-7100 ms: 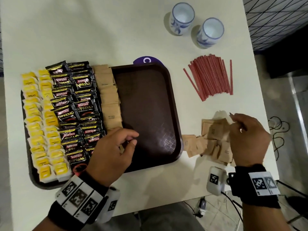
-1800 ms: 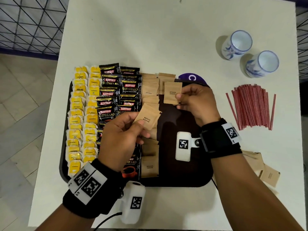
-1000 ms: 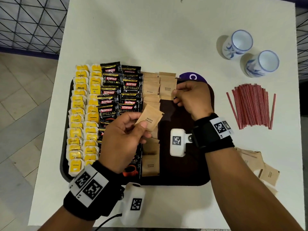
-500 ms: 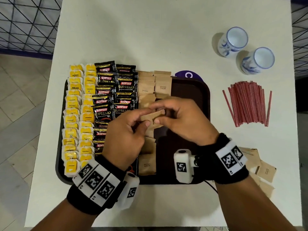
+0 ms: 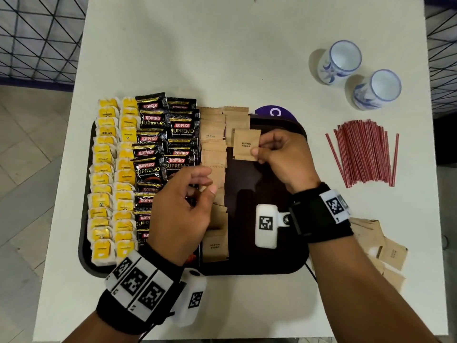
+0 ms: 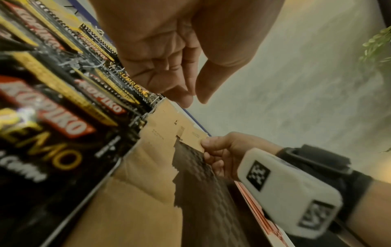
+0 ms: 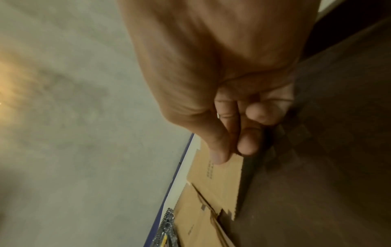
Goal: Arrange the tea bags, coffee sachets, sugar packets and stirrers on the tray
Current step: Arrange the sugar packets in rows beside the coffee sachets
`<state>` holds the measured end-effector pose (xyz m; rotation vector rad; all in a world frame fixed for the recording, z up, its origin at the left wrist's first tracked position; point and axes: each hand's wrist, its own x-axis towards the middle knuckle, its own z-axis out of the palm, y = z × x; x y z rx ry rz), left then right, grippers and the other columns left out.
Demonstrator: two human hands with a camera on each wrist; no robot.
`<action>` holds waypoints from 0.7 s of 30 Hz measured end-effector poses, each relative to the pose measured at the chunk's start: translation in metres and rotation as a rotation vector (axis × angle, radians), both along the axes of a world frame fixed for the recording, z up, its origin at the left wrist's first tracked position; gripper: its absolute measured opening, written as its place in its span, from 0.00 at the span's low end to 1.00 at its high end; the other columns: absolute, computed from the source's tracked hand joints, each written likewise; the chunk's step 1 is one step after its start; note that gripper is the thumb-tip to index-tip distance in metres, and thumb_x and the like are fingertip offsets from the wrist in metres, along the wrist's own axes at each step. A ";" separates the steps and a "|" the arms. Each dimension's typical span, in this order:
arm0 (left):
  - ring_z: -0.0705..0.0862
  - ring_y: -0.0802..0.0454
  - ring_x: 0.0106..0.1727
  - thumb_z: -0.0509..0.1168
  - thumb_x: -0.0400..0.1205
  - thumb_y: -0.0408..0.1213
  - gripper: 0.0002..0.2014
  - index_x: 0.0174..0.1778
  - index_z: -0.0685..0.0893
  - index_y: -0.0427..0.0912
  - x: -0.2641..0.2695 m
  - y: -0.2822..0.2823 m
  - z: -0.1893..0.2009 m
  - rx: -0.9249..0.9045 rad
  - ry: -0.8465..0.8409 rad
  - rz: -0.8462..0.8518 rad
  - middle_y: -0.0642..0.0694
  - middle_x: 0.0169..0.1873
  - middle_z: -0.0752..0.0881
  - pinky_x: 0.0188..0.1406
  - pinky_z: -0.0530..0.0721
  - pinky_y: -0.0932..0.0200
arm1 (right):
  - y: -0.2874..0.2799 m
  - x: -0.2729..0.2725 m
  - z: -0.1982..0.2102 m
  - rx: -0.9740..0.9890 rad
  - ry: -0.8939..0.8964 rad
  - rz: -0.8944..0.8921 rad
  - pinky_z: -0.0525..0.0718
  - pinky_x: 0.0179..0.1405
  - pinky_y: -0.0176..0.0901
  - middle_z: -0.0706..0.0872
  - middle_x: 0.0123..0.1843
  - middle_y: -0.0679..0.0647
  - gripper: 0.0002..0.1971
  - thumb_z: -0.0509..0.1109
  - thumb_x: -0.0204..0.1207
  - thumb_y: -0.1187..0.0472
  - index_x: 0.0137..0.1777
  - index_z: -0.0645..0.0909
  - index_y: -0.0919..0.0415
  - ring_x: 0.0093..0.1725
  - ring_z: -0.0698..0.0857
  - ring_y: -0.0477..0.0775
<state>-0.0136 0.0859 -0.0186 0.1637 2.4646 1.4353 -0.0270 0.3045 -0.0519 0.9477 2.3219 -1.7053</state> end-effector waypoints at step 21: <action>0.86 0.60 0.44 0.72 0.78 0.32 0.12 0.55 0.87 0.50 0.021 -0.002 -0.009 0.040 -0.062 -0.137 0.58 0.41 0.88 0.44 0.80 0.74 | 0.029 0.085 0.029 0.301 -0.141 -0.207 0.87 0.48 0.46 0.90 0.44 0.44 0.05 0.76 0.76 0.59 0.50 0.88 0.51 0.43 0.91 0.48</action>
